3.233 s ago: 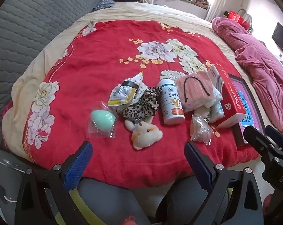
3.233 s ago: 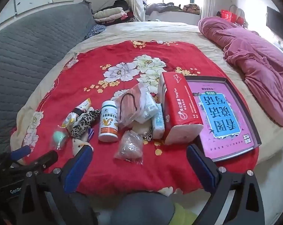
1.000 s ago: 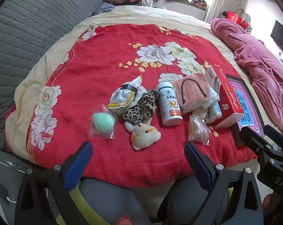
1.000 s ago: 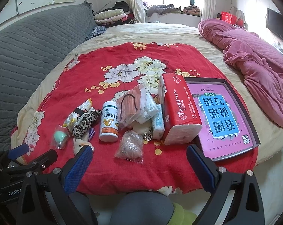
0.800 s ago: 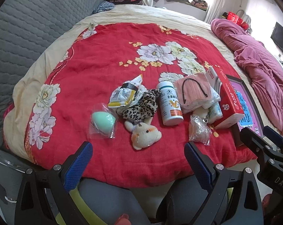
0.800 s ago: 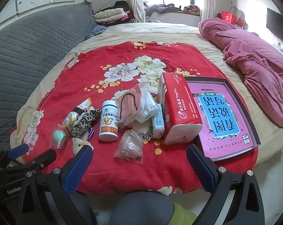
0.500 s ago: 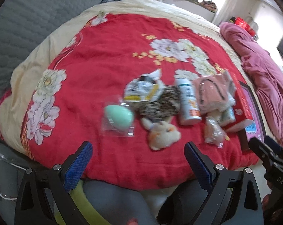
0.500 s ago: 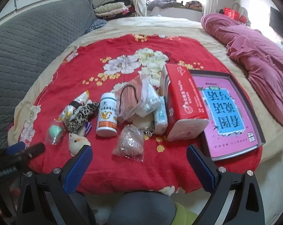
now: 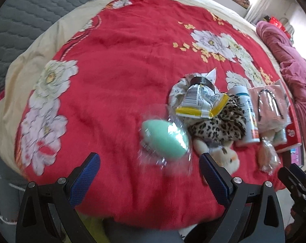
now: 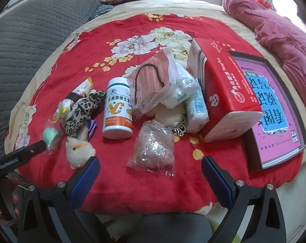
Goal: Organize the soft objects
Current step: 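Grasp the bagged green egg sponge with the left tool while the right grasps the clear bag, then carry the green sponge and clear bag toward the pink book tray with both tools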
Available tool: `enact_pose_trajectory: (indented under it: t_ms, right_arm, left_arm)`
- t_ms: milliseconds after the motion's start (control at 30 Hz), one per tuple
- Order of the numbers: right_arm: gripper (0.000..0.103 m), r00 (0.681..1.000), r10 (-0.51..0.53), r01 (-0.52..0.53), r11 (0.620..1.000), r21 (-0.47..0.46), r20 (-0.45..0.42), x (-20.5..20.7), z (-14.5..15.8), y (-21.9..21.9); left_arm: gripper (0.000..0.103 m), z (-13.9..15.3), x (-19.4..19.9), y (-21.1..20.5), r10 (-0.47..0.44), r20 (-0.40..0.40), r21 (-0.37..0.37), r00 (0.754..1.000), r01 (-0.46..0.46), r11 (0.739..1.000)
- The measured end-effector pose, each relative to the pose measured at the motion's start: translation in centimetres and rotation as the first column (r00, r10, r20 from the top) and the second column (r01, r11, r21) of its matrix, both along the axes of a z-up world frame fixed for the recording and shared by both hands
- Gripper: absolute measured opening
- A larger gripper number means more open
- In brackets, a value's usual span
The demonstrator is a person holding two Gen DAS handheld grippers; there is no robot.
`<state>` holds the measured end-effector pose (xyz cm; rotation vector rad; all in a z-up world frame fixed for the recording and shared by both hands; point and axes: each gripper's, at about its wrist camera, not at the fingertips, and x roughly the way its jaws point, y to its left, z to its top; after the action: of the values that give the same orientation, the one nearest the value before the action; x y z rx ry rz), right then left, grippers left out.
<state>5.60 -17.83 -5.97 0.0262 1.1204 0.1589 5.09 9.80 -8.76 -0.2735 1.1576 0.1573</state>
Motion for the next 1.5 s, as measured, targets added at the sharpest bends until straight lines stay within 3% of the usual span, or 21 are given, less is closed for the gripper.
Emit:
enact_pose_trajectory:
  t_ms: [200, 400, 500, 633, 767, 967, 1233, 1500]
  right_arm:
    - [0.099, 0.995, -0.082, 0.082, 0.997, 0.012, -0.05, 1.4, -1.4, -1.2]
    - [0.092, 0.987, -0.123, 0.126, 0.992, 0.022, -0.106, 3.3, -3.4, -0.9]
    - [0.076, 0.98, -0.136, 0.139, 0.99, 0.011, -0.146, 3.6, -4.6, -0.6]
    - [0.056, 0.983, -0.141, 0.143, 0.99, 0.006, -0.118, 3.4, -4.6, -0.5]
    - [0.054, 0.989, -0.124, 0.124, 0.992, -0.008, -0.081, 3.2, -3.7, -0.4]
    - [0.054, 0.994, -0.104, 0.104, 0.995, -0.009, -0.03, 2.6, -1.5, -0.9]
    - [0.054, 0.995, -0.097, 0.096, 0.995, 0.031, 0.029, 1.4, 2.1, -2.4]
    - [0.054, 0.985, -0.14, 0.133, 0.989, 0.07, 0.103, 0.1, 6.2, -5.8]
  left_arm:
    - [0.098, -2.1, 2.3, -1.0, -0.038, -0.038, -0.027, 0.999, 0.037, 0.999]
    - [0.079, -3.4, 2.7, -0.3, 0.01, -0.06, -0.035, 0.998, -0.012, 0.999]
    - [0.075, -3.3, 2.8, -0.2, 0.006, -0.047, -0.042, 0.999, -0.008, 0.999]
    - [0.059, -3.0, 2.8, -0.1, 0.007, -0.036, -0.041, 0.999, -0.008, 0.999]
    - [0.053, -2.6, 2.6, 0.2, 0.013, -0.021, -0.045, 1.0, -0.014, 0.999]
    - [0.052, -0.9, 1.8, 0.5, 0.023, 0.021, -0.054, 0.999, -0.022, 0.998]
    - [0.052, 4.3, 0.2, -0.5, -0.015, 0.11, -0.051, 0.994, 0.021, 0.998]
    - [0.052, 8.8, 0.0, -5.9, -0.121, 0.186, -0.051, 0.975, 0.133, 0.99]
